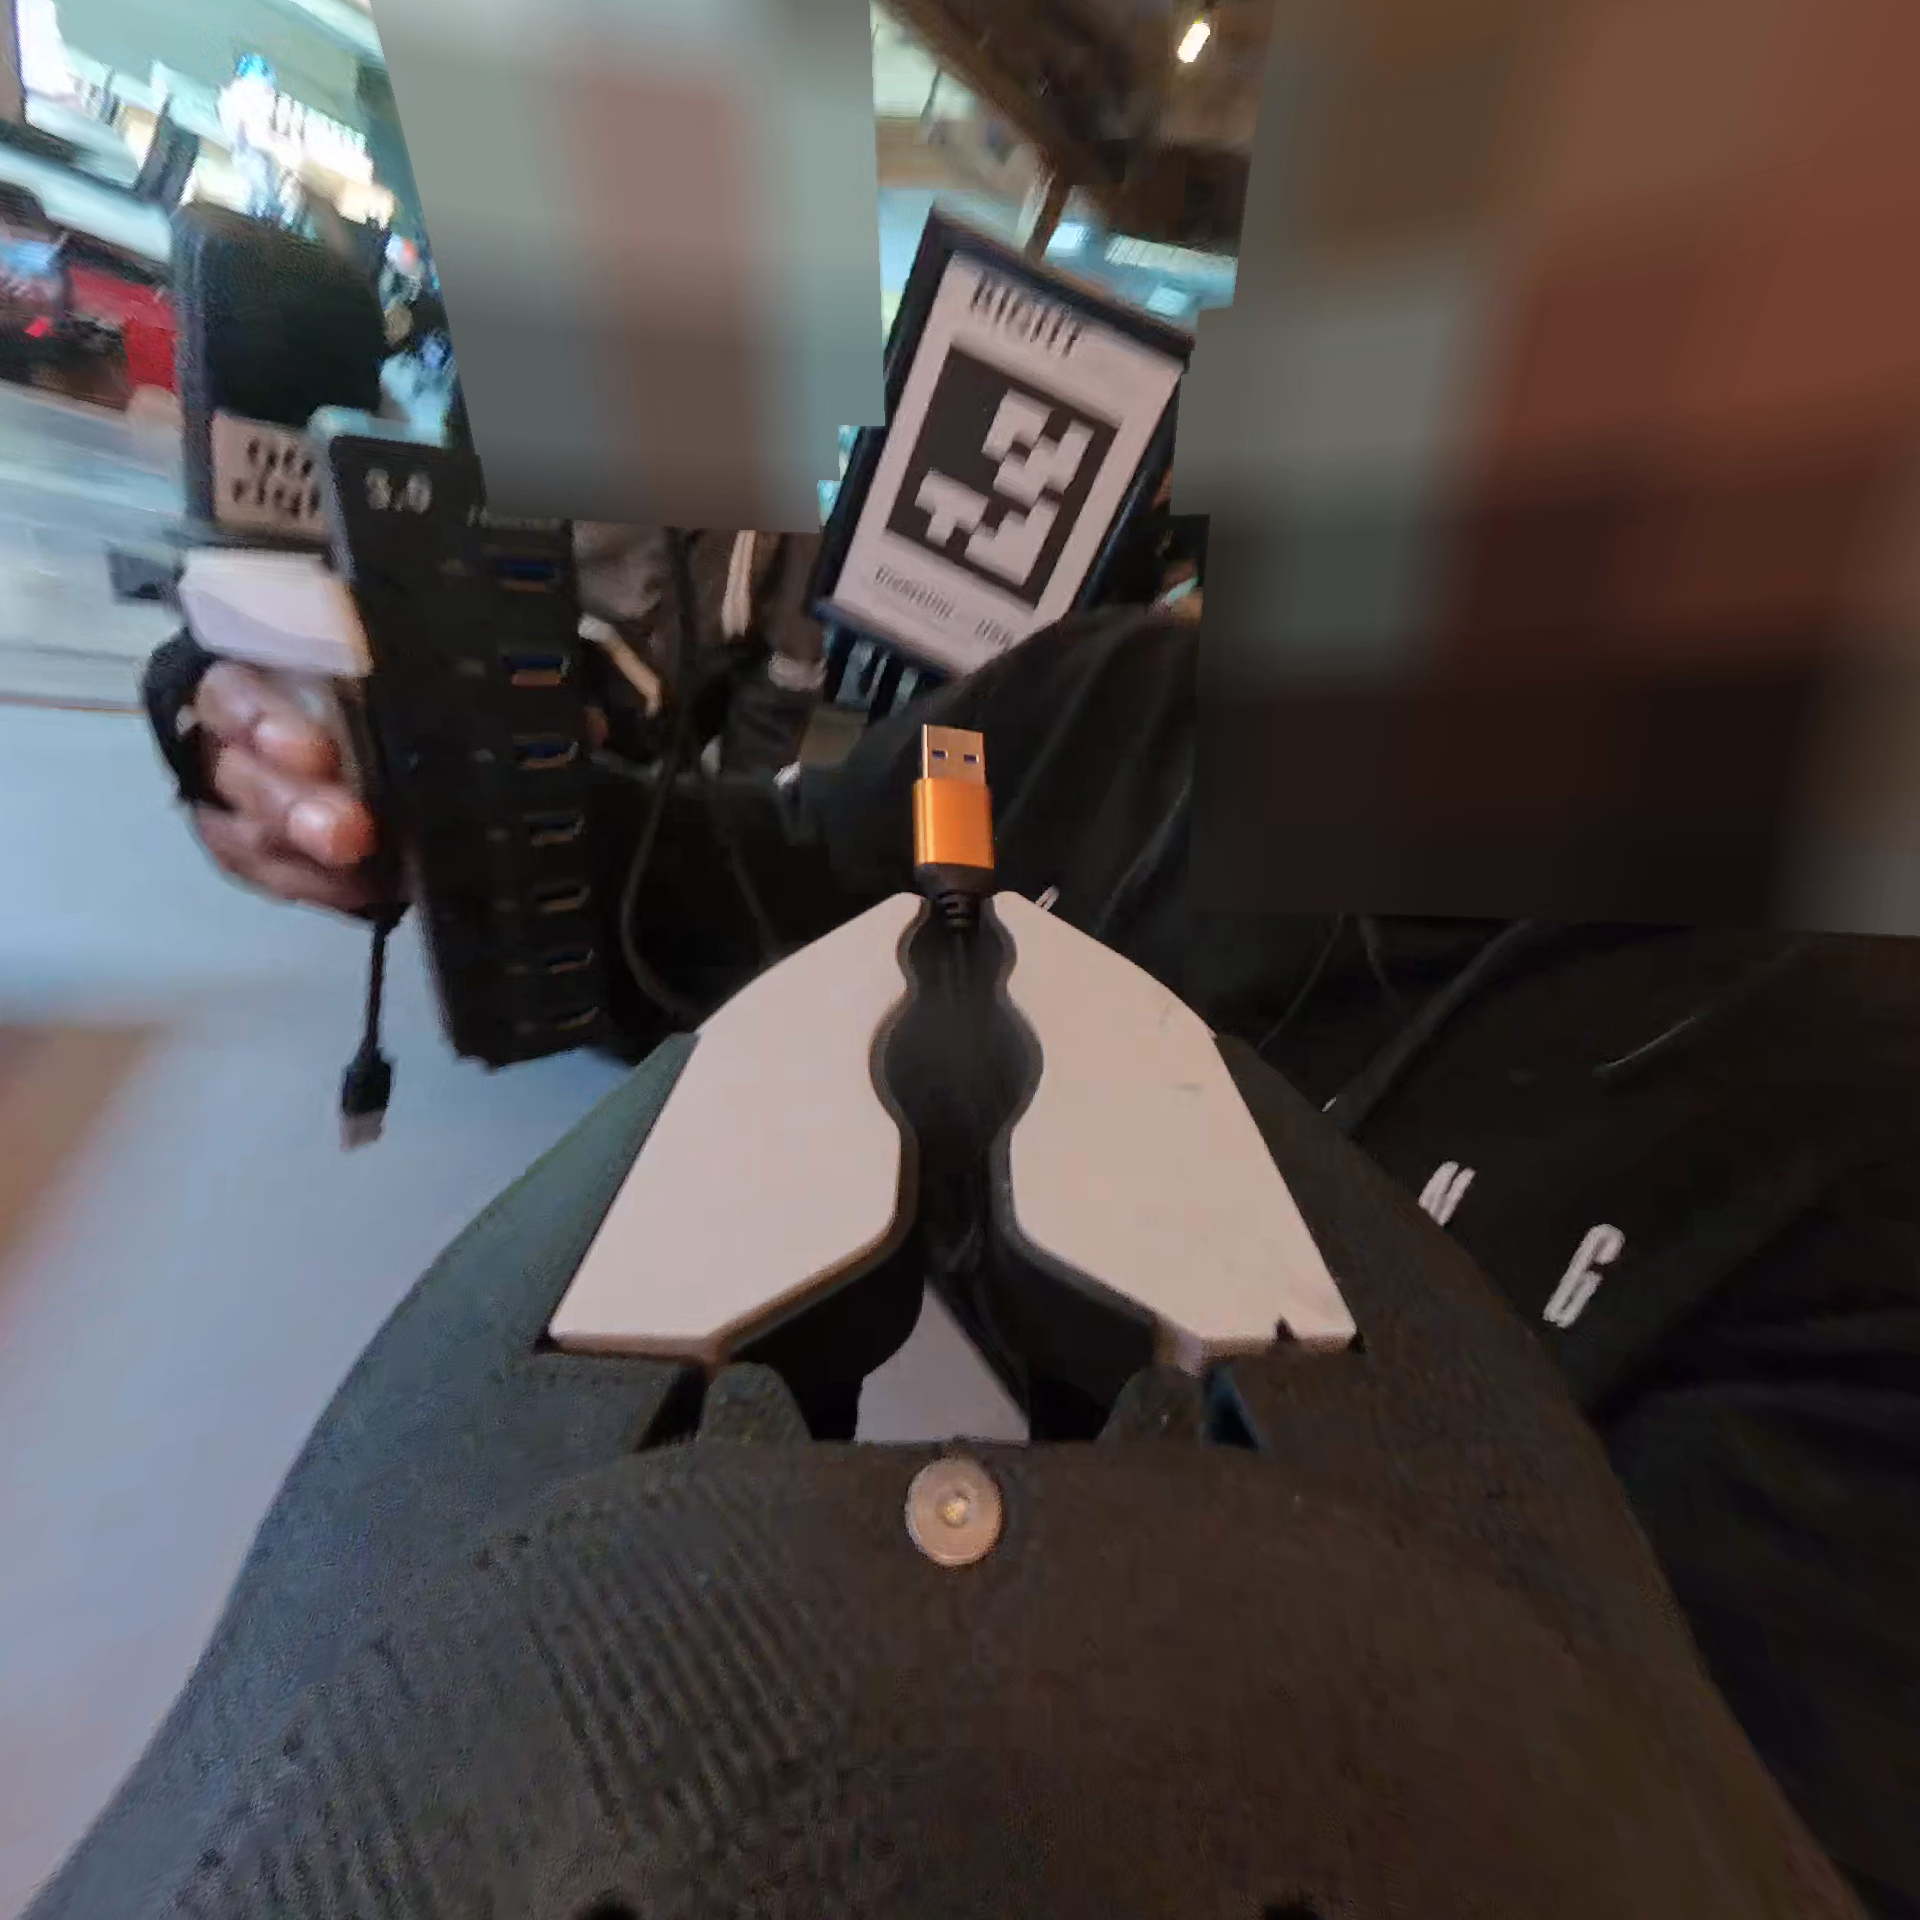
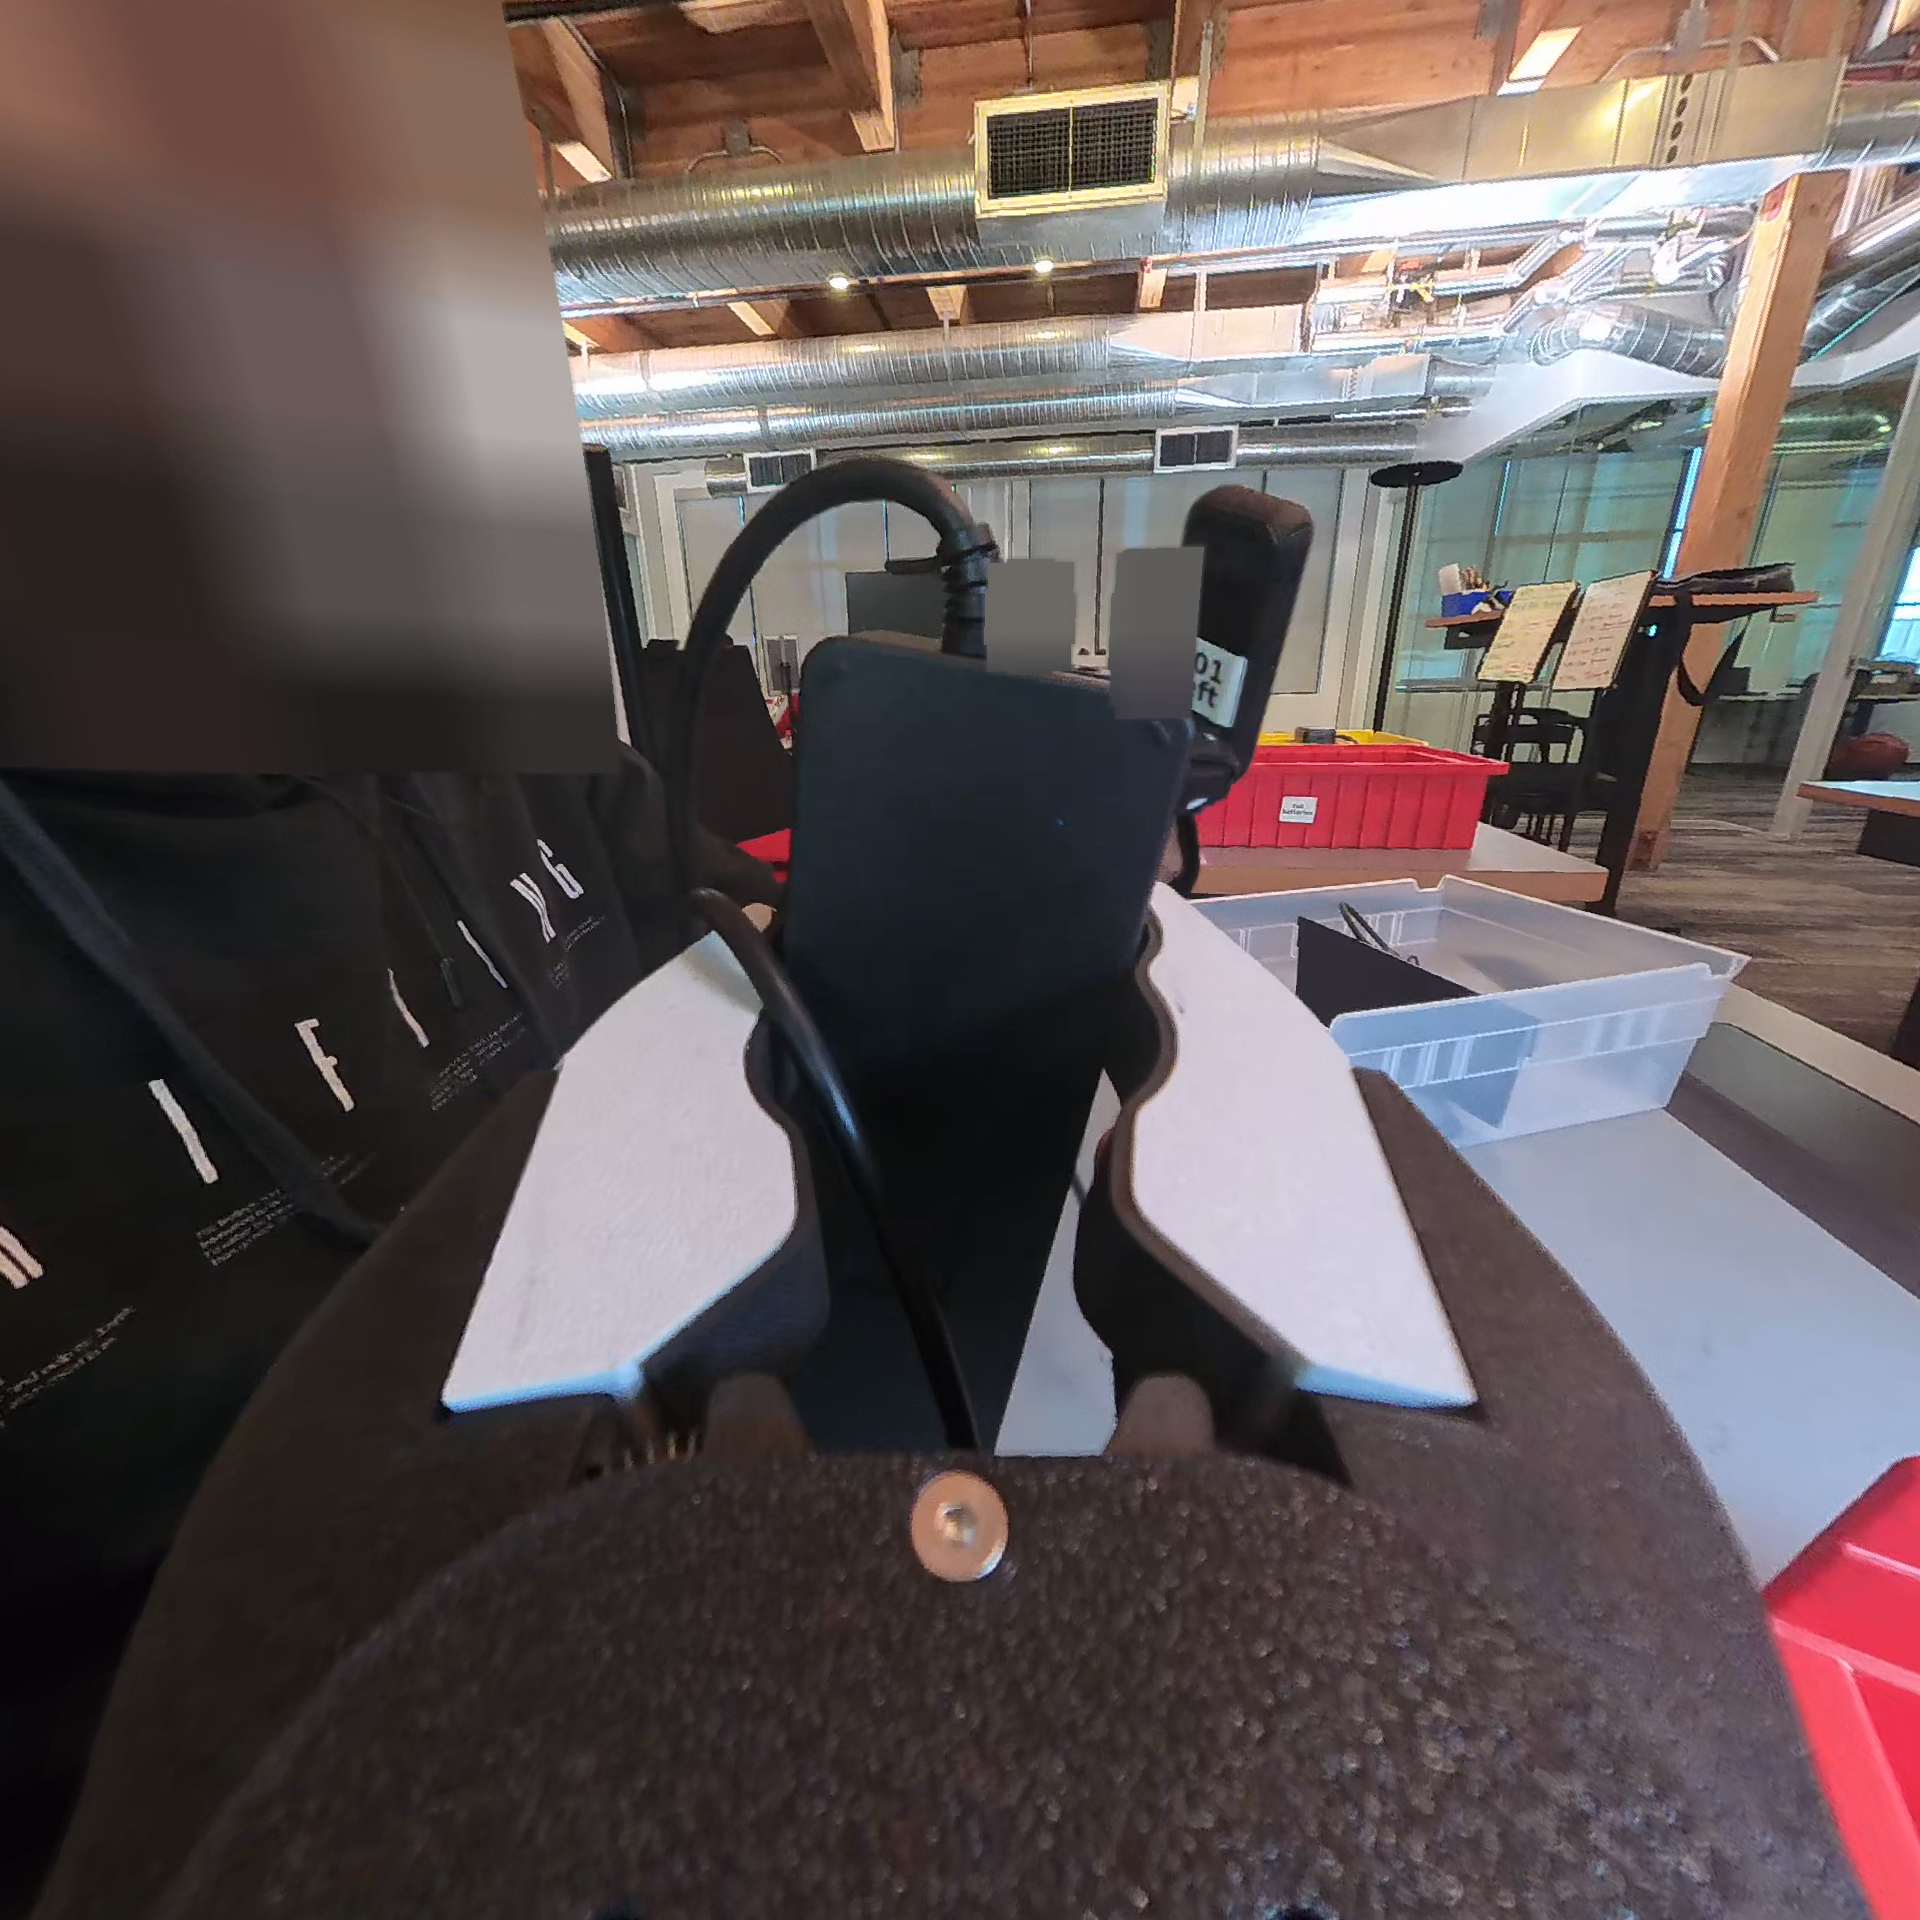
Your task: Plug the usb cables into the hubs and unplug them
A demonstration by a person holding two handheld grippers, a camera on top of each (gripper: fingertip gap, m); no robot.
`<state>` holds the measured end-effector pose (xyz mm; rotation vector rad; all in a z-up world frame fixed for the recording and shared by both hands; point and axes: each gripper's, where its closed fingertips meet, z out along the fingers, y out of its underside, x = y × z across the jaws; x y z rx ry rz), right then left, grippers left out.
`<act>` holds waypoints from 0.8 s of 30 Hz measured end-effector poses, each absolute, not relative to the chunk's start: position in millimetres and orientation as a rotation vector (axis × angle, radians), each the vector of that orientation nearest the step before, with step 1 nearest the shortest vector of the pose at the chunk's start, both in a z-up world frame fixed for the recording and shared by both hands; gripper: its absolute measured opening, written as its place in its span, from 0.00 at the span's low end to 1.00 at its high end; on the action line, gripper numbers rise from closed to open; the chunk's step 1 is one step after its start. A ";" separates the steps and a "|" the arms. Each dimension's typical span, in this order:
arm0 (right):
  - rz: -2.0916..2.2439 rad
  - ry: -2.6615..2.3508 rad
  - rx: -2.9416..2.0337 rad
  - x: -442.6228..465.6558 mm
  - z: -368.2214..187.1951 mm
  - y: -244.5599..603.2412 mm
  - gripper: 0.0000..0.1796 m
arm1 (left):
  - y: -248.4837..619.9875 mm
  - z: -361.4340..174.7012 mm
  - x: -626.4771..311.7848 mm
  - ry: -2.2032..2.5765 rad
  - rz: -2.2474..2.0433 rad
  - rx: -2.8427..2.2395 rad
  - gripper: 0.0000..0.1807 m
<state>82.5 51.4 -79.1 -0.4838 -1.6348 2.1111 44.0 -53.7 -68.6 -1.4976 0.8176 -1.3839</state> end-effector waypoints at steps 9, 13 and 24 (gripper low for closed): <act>2.071 -1.619 -0.547 75.6 -85.4 60.0 0.33 | 36.9 -214.5 -83.0 0.338 -0.327 -2.284 0.05; 2.060 -1.616 -0.576 71.7 -89.2 63.5 0.33 | 37.7 -234.9 -111.9 0.279 -0.093 -2.400 0.06; 2.022 -1.622 -0.600 68.9 -92.7 64.4 0.33 | 27.1 -289.9 -126.7 0.087 0.084 -2.658 0.14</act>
